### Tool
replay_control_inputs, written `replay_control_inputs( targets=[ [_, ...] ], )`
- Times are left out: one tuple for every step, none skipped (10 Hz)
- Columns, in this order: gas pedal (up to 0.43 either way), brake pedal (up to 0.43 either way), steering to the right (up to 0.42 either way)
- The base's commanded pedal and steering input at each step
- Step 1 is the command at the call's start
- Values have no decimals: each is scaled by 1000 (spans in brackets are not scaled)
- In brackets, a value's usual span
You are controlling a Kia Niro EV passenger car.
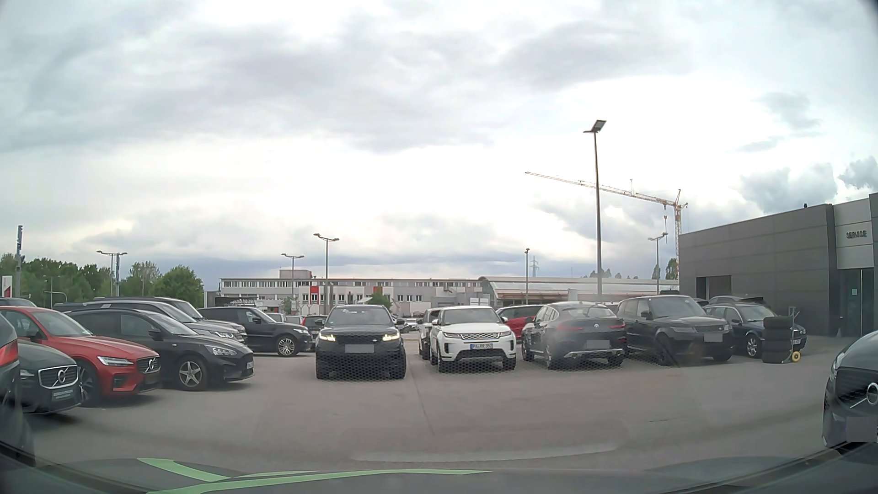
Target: Follow the waypoints while adhering to traffic rules and regulations
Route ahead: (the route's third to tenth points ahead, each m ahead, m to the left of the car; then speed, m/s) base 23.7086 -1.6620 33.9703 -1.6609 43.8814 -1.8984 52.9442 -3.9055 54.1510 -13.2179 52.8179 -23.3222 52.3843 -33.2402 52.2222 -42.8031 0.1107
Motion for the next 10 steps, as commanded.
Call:
replay_control_inputs(
  targets=[
    [0,110,-24],
    [0,91,-25],
    [0,61,-25],
    [0,6,-25],
    [0,0,-27],
    [0,0,-28],
    [0,0,-29],
    [0,0,-29],
    [0,0,-29],
    [0,0,-29]
  ],
)
